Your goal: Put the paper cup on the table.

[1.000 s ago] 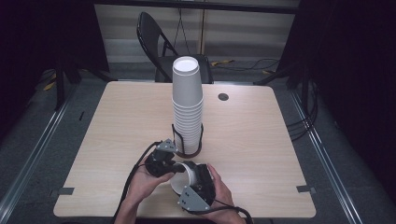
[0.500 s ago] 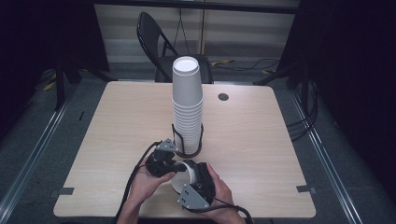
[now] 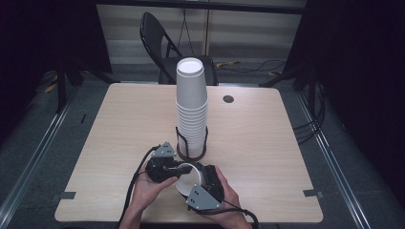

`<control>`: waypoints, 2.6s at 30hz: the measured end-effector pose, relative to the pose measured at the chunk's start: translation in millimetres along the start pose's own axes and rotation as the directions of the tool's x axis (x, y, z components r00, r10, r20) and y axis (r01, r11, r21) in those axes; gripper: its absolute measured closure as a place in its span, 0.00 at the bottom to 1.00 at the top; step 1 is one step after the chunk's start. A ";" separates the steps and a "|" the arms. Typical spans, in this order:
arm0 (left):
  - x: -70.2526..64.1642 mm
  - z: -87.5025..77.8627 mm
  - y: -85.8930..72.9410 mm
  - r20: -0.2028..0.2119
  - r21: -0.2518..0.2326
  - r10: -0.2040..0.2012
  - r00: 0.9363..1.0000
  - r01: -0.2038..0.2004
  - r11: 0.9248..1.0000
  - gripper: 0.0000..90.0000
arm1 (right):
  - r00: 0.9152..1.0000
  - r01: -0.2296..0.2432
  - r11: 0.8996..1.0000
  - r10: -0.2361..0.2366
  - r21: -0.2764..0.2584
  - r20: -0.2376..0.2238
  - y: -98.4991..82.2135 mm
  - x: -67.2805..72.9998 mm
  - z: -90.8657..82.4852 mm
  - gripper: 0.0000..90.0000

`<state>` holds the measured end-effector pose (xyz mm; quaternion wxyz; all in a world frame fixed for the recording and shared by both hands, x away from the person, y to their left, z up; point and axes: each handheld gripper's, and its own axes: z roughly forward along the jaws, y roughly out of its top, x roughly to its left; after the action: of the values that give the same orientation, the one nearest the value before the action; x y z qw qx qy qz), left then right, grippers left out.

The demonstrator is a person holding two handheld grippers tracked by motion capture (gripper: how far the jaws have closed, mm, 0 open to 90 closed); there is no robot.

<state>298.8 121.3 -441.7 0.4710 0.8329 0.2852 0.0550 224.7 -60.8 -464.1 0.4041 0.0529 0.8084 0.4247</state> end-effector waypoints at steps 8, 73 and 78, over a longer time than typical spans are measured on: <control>-0.5 -1.7 -5.9 -0.081 -0.059 0.017 0.997 -0.022 0.998 0.56 | 0.998 -0.060 0.998 0.060 -0.015 -0.014 -2.6 -3.9 -0.7 0.14; 17.2 -30.0 -63.8 -0.405 -0.380 -0.166 0.899 -0.001 0.925 0.17 | 0.752 -0.647 0.756 0.654 -0.100 0.080 -59.0 -91.0 -24.1 0.14; 18.7 -28.1 -71.5 -0.415 -0.378 -0.189 0.890 0.021 0.926 0.17 | 0.727 -0.672 0.731 0.682 -0.118 0.086 -64.9 -104.3 -26.4 0.14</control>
<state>274.0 180.5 -487.9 0.5414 0.6797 0.4153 0.2691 292.6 -163.6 -439.7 0.2721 0.3540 0.6896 0.5702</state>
